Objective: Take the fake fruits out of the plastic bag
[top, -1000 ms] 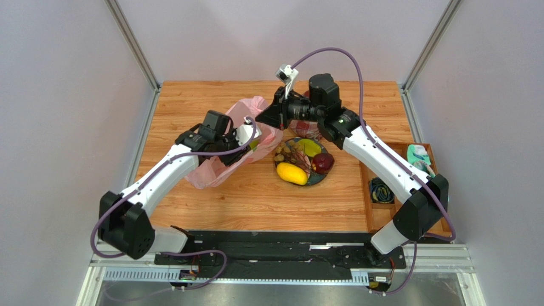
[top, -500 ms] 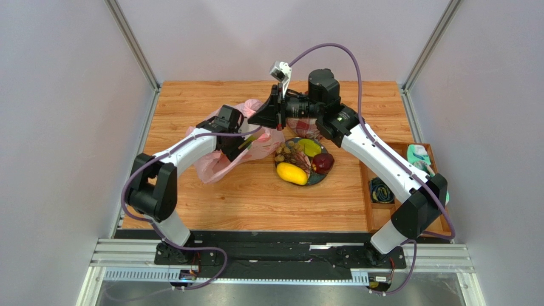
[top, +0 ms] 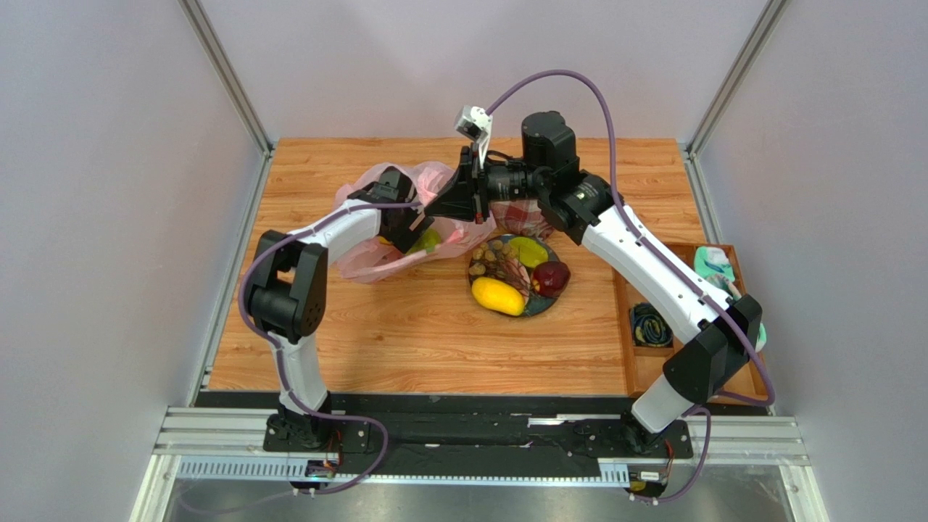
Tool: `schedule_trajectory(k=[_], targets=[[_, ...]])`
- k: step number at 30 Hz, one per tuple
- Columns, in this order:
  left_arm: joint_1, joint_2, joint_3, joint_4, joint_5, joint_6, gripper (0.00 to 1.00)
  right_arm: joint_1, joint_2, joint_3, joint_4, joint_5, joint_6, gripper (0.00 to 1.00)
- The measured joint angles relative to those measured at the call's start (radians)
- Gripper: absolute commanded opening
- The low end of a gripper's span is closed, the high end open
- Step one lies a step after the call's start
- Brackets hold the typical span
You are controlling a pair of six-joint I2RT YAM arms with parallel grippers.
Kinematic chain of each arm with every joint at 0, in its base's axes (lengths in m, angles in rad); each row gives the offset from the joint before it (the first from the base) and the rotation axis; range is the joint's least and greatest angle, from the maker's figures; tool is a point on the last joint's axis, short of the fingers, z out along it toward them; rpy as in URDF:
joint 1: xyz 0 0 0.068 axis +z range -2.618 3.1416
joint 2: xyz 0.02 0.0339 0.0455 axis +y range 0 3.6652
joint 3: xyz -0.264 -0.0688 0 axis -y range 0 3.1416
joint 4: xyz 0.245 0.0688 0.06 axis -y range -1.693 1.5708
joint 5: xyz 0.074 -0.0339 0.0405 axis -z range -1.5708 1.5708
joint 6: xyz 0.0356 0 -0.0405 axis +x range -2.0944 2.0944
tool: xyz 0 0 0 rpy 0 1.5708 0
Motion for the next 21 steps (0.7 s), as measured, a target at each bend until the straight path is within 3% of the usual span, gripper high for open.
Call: schedule_trajectory(k=[4, 5, 7, 8, 10, 16, 21], targets=[[0.010, 0.066, 0.005, 0.009, 0.002, -0.006, 0.77, 0.000, 0.021, 0.012, -0.007, -0.003, 0.001, 0.00], [0.011, 0.081, 0.005, 0.006, 0.003, -0.006, 0.65, 0.000, 0.024, 0.015, -0.008, -0.004, 0.002, 0.00], [0.013, 0.088, 0.006, 0.010, 0.006, -0.002, 0.54, 0.000, 0.027, 0.017, -0.006, -0.003, 0.006, 0.00], [0.014, 0.088, 0.006, 0.011, 0.009, 0.000, 0.41, 0.000, 0.027, 0.017, -0.006, -0.003, 0.008, 0.00], [0.017, 0.087, 0.006, 0.009, 0.022, 0.015, 0.23, 0.000, 0.027, 0.017, -0.005, -0.002, 0.012, 0.00], [0.027, 0.026, -0.015, -0.051, 0.122, 0.043, 0.00, 0.000, 0.027, 0.014, 0.002, 0.024, 0.018, 0.00], [0.033, -0.229, -0.078, -0.145, 0.259, 0.062, 0.00, -0.008, 0.027, -0.016, 0.023, 0.065, 0.029, 0.00]])
